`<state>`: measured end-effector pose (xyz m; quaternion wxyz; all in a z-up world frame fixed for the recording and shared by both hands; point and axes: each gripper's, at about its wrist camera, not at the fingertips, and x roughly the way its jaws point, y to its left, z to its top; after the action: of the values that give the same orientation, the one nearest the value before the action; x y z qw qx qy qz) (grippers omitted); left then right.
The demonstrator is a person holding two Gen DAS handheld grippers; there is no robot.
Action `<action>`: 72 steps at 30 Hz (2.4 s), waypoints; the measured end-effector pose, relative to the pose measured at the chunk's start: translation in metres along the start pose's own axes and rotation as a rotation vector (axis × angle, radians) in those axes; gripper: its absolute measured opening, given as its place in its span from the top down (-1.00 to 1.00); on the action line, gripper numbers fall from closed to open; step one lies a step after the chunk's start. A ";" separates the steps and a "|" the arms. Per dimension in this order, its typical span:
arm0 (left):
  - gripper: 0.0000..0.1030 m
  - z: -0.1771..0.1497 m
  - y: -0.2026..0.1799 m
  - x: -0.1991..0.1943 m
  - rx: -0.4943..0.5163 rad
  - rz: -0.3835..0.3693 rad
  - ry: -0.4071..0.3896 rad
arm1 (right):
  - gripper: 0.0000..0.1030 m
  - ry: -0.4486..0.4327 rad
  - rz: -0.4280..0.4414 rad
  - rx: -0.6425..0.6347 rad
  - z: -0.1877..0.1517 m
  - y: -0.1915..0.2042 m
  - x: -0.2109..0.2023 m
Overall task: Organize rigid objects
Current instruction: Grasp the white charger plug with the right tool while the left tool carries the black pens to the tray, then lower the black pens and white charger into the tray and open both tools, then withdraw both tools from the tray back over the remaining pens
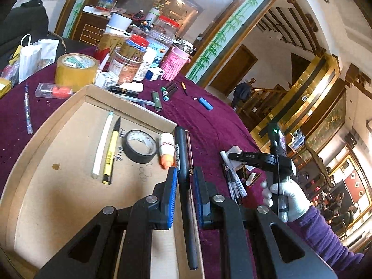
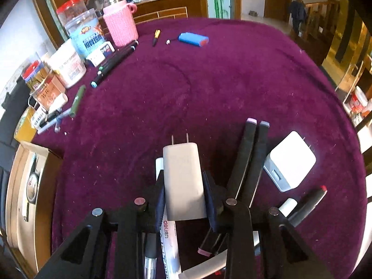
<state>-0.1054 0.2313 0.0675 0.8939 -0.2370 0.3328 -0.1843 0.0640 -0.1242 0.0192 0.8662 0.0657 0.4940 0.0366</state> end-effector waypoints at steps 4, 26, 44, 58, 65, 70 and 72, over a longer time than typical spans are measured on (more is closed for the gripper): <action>0.73 0.008 0.012 -0.009 0.006 0.082 -0.010 | 0.42 -0.056 0.026 0.052 -0.005 -0.009 -0.014; 0.72 0.085 0.098 0.092 0.024 0.464 0.317 | 0.40 0.032 0.446 -0.086 -0.035 0.131 -0.044; -0.19 0.063 0.075 -0.032 -0.046 0.242 0.035 | 0.39 0.221 0.494 -0.339 -0.070 0.240 0.004; -0.28 0.035 0.097 -0.066 -0.144 0.206 -0.014 | 0.34 0.253 0.525 -0.205 -0.054 0.226 0.010; -0.28 0.021 0.104 -0.074 -0.165 0.220 -0.009 | 0.17 0.111 0.461 -0.222 -0.053 0.224 -0.017; -0.28 0.014 0.104 -0.075 -0.174 0.226 0.001 | 0.17 0.013 0.305 -0.299 -0.054 0.220 -0.034; -0.28 0.011 0.102 -0.076 -0.177 0.221 0.000 | 0.17 -0.001 0.262 -0.310 -0.056 0.217 -0.035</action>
<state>-0.1343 0.3554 0.0583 0.8844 -0.2767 0.3718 -0.0547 -0.0015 0.0903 0.0535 0.8539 -0.0047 0.4694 0.2245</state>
